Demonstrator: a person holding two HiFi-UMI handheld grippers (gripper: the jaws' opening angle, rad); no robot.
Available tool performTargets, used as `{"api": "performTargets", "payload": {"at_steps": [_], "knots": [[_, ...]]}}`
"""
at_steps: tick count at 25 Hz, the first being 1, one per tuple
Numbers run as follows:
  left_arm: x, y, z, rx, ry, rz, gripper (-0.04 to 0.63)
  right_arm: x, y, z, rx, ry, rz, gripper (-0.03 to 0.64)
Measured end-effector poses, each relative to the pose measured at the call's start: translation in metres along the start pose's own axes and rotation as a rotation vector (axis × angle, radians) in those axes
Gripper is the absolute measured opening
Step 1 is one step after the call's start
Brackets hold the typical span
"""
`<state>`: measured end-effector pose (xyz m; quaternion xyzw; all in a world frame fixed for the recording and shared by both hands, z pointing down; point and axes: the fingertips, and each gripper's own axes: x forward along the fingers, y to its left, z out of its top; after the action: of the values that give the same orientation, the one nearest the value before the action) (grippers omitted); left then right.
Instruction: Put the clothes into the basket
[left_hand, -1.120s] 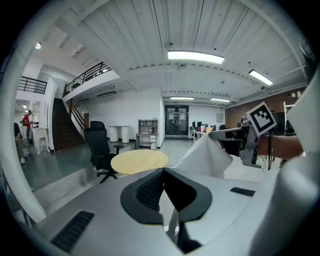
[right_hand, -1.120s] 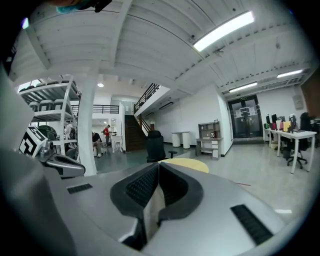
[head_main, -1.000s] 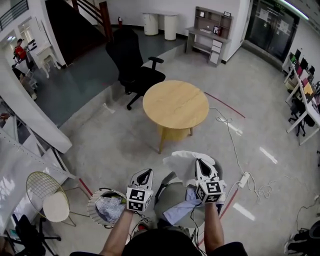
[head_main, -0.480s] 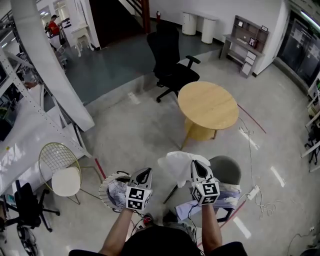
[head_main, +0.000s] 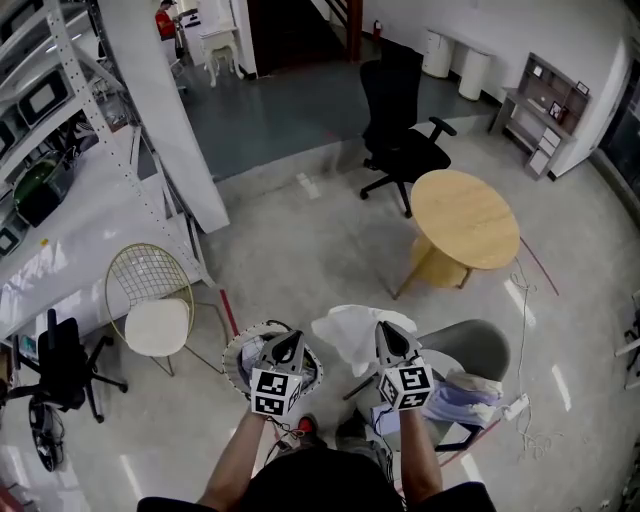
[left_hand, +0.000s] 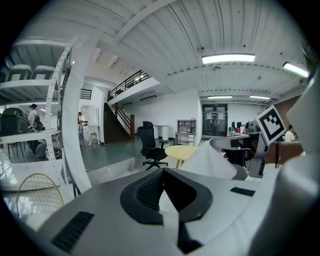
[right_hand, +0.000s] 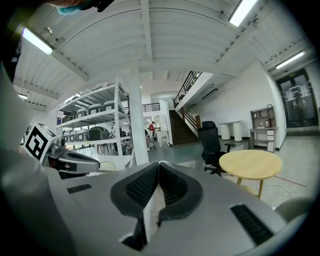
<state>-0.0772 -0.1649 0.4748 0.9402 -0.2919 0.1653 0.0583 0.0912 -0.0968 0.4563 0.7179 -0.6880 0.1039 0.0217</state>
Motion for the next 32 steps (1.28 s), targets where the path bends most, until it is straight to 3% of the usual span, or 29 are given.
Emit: {"api": "performTargets", "payload": {"at_steps": [16,32], "knots": [[-0.107,0.106,-0.076,-0.12,0.037,0.24,0.008,0.06,0.149,-0.051,-0.052,0.09,0.253,0.032],[-0.162,0.175,-0.162,-0.289,0.134,0.429,0.007,0.124,0.25,-0.137,-0.097,0.304,0.468,0.032]]}}
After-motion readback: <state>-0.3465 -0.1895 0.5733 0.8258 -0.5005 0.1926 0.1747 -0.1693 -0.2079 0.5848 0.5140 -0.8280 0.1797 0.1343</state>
